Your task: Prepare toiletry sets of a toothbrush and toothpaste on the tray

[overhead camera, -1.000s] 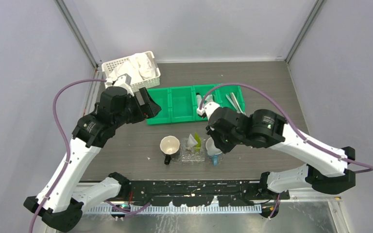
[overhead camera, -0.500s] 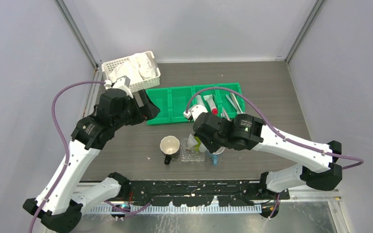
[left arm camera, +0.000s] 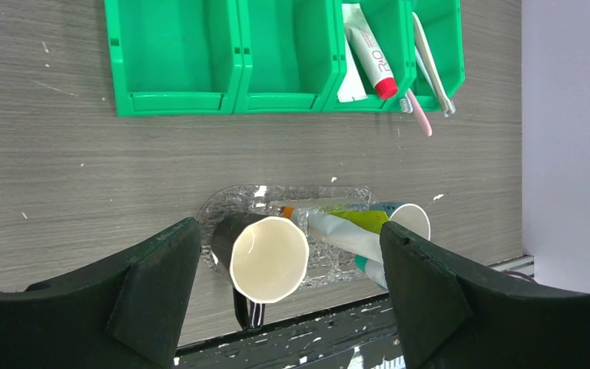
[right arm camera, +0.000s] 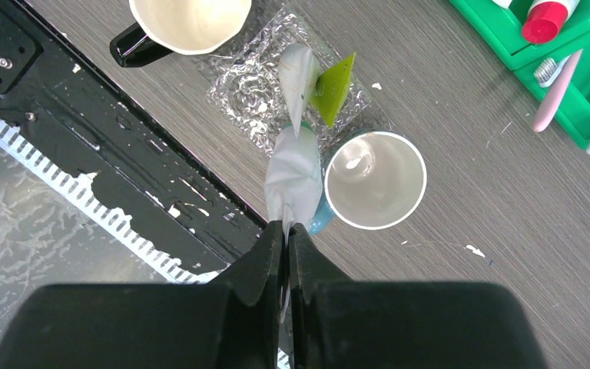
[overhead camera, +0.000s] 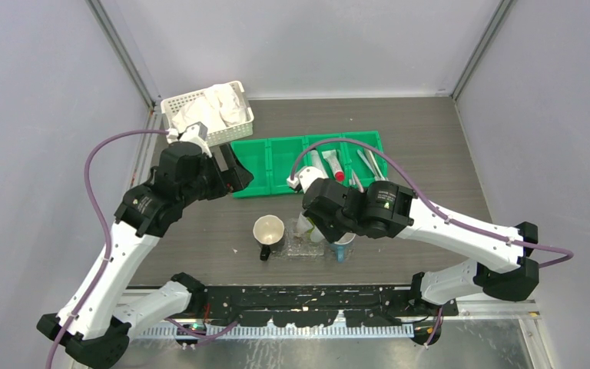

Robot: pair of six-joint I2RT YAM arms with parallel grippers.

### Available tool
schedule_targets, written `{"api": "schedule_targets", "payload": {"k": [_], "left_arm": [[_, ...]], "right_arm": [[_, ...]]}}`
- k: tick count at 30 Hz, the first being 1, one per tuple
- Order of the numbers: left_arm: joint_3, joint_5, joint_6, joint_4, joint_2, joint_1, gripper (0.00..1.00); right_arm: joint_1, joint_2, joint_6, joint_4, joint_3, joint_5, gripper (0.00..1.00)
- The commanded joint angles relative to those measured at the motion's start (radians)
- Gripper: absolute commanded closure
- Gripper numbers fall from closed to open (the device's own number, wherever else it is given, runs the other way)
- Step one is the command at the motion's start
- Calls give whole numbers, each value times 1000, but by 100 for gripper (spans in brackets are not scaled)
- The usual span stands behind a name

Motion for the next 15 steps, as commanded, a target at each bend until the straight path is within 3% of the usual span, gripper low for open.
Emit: {"api": "schedule_targets", "payload": {"k": [1,15], "left_arm": [[-11,-19,16,18,-22,4,13],[-35,-20,15,27,-29,6,13]], "right_arm": [[7,10,-8,54,3,-10,99],[14,26,-5,84,-41,-23,99]]}}
